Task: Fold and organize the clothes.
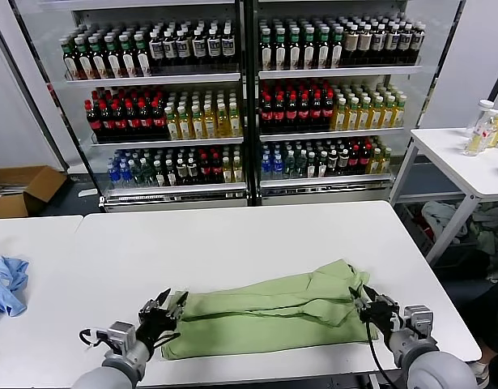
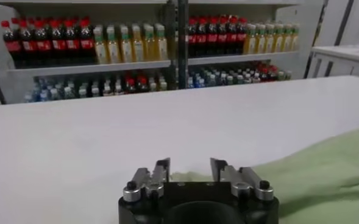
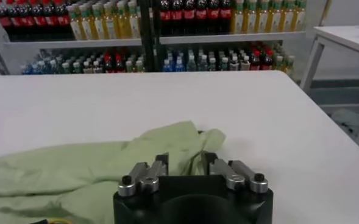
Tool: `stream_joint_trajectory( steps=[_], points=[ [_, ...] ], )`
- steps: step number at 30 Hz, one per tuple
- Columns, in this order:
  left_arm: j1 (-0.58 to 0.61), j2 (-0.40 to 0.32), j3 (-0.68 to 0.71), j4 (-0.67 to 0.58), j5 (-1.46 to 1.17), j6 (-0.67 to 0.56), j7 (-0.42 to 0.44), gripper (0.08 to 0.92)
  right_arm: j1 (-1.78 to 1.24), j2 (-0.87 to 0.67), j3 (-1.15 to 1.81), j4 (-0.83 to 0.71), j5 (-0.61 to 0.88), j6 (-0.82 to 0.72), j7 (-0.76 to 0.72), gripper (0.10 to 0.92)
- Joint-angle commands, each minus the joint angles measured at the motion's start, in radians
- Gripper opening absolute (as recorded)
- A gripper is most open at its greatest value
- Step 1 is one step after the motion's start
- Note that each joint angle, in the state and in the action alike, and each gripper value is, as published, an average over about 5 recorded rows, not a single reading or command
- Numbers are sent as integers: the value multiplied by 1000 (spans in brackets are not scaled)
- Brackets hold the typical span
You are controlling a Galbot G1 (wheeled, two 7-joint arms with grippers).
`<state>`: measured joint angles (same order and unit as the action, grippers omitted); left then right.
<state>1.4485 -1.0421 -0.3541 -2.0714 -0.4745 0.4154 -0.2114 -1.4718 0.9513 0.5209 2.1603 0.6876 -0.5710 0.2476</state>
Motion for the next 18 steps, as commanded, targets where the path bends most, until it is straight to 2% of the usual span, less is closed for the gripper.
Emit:
stream_joint_trajectory(
  steps=[1, 6, 8, 12, 18],
  points=[
    [22, -94, 51, 34, 169, 7, -79, 556, -32, 10, 3, 16, -38, -4, -2, 544],
    [24, -126, 73, 58, 221, 34, -107, 691, -32, 10, 3, 16, -41, -3, -1, 691],
    [32, -127, 74, 56, 227, 36, -106, 716, -31, 9, 4, 17, -41, -2, -1, 749],
    [47, -123, 74, 47, 218, 31, -93, 639, -29, 8, 6, 21, -41, -2, 0, 813],
    [43, -118, 69, 56, 160, 32, -70, 465, -28, 7, 10, 22, -40, -2, 2, 822]
  ],
)
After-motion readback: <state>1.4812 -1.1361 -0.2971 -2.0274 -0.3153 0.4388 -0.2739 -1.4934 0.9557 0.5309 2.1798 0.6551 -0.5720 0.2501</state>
